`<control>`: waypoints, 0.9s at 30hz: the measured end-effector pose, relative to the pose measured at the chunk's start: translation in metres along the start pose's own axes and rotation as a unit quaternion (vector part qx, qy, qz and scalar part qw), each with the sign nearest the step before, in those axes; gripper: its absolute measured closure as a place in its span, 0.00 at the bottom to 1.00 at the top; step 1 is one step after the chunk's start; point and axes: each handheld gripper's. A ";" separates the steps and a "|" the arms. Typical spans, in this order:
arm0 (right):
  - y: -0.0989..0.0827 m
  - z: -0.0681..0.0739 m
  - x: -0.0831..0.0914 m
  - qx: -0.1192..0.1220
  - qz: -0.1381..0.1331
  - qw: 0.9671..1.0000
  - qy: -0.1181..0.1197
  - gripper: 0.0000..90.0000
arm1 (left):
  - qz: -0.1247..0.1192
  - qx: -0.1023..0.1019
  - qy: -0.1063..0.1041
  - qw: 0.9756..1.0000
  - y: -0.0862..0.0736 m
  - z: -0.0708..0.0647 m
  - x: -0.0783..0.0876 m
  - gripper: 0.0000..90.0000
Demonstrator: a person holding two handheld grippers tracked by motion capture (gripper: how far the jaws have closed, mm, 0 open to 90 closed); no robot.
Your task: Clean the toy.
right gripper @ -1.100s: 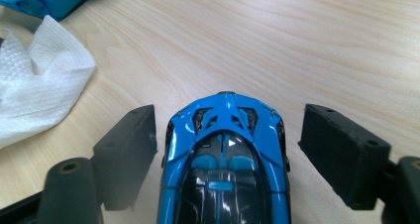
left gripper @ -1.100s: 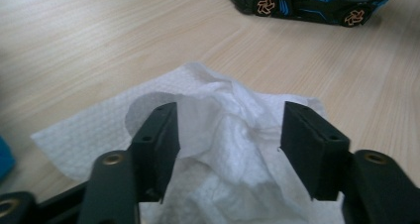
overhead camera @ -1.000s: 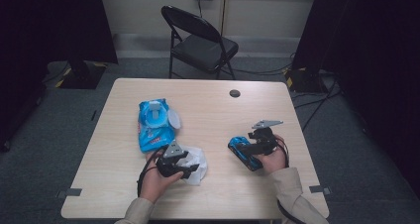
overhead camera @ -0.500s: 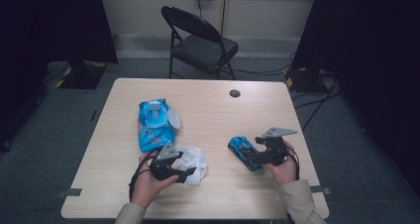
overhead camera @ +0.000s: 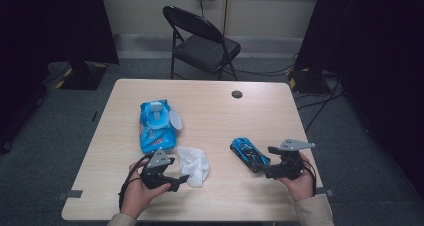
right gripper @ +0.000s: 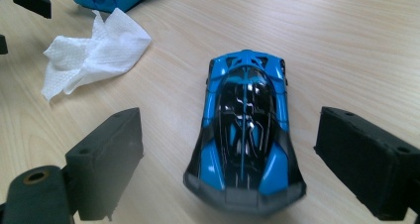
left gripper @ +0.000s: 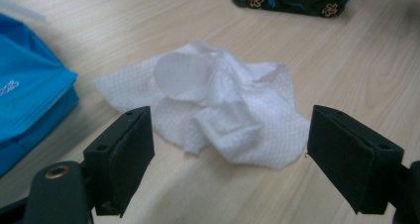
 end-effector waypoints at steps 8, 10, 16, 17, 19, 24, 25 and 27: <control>-0.023 -0.006 0.011 -0.001 0.009 1.000 -0.008 0.12 | 0.002 0.006 0.003 1.000 -0.012 0.002 0.008 0.20; -0.028 -0.008 0.013 0.002 0.010 1.000 -0.010 0.12 | 0.003 0.008 0.005 1.000 -0.016 0.004 0.010 0.20; -0.043 -0.008 0.019 0.005 0.010 1.000 -0.021 0.12 | 0.005 0.018 0.012 1.000 -0.030 0.010 0.014 0.20; -0.047 -0.008 0.020 0.005 0.011 1.000 -0.021 0.12 | 0.002 0.023 0.012 1.000 -0.033 0.012 0.015 0.20; -0.051 -0.007 0.019 0.010 0.022 0.999 -0.025 0.12 | 0.001 0.027 0.012 1.000 -0.040 0.013 0.017 0.19; -0.061 -0.009 0.019 0.011 0.029 0.999 -0.029 0.12 | 0.011 0.034 0.014 0.999 -0.054 0.018 0.018 0.19; -0.062 -0.009 0.018 0.014 0.027 0.999 -0.030 0.12 | 0.015 0.031 0.015 0.999 -0.056 0.019 0.019 0.19; -0.063 -0.010 0.016 0.014 0.037 0.999 -0.031 0.12 | 0.018 0.026 0.020 0.999 -0.060 0.020 0.019 0.19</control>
Point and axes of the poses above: each handheld gripper's, and its own axes: x roughly backward along the jaws, y roughly out of its top, z roughly to its left, and after that the axes turned 15 degrees about z, right-handed
